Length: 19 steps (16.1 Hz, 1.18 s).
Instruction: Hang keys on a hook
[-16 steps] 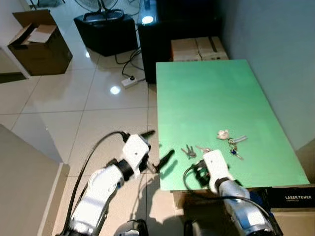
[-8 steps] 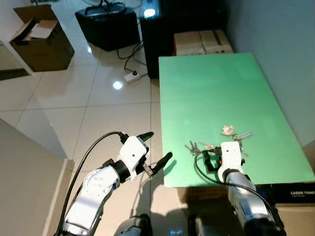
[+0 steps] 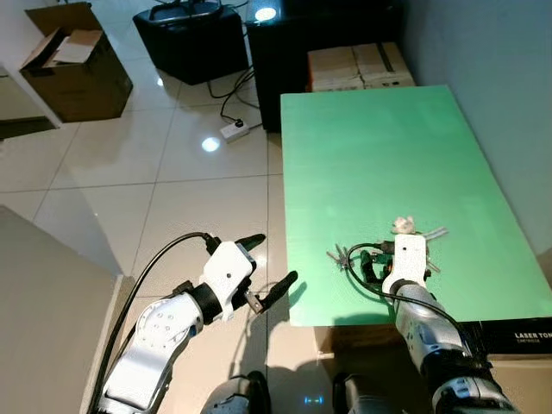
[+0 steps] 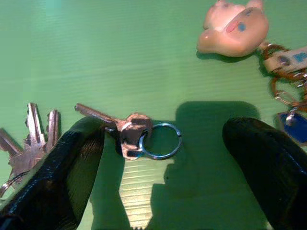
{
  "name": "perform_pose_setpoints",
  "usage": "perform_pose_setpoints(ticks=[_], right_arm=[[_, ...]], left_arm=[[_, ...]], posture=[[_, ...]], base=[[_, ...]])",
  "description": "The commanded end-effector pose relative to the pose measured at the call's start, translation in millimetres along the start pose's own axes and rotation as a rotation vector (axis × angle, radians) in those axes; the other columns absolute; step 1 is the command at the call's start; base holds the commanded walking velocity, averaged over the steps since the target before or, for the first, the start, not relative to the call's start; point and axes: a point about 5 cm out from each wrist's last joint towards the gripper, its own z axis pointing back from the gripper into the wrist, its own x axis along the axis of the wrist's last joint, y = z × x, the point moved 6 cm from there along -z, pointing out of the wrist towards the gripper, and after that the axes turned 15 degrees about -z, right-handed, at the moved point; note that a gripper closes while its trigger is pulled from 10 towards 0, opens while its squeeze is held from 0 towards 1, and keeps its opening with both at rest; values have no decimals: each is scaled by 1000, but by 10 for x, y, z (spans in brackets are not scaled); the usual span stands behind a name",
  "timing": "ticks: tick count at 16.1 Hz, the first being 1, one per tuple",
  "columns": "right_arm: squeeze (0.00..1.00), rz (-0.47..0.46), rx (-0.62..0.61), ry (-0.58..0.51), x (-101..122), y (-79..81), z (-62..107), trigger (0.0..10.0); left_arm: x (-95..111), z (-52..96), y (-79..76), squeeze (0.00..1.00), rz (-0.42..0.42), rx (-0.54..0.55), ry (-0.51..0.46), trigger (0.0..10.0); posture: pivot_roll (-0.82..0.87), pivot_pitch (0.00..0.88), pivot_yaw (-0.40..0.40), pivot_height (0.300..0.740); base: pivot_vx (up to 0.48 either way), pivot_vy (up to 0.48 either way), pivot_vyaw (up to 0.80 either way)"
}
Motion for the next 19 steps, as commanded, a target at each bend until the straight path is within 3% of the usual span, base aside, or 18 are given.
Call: perform_pose_setpoints(ticks=[1,6,7,8,9,10,11,19], right_arm=[[0,-29,10,32,-96,19,7,10000],[0,-47,50,42,-124,138,-2,10000],[0,-49,55,42,-122,149,-3,8824],[0,-51,61,44,-132,157,-2,4549],[0,-53,60,56,-167,145,1,1961],[0,-55,60,64,-189,135,4,510],[0,-58,63,69,-201,139,6,0],[0,-69,60,71,-227,124,11,0]], left_arm=[[7,44,19,0,-3,2,7,10000],[16,34,42,0,-5,3,5,10000],[17,33,43,0,-6,3,4,10000],[21,32,34,0,-5,0,2,10000],[24,29,17,0,-4,-4,1,10000],[26,27,5,0,-4,-7,0,10000],[27,25,1,0,-4,-8,0,10000],[21,31,-13,0,-2,-13,0,10000]], posture=[[-38,209,113,740],[-51,188,106,740],[-52,184,108,740],[-55,181,109,740],[-56,178,110,740],[-56,177,109,740],[-57,176,109,740],[-57,167,108,740]], base=[[0,0,0],[0,0,0],[0,0,0],[0,0,0],[0,0,0],[0,0,0],[0,0,0],[0,0,0]])
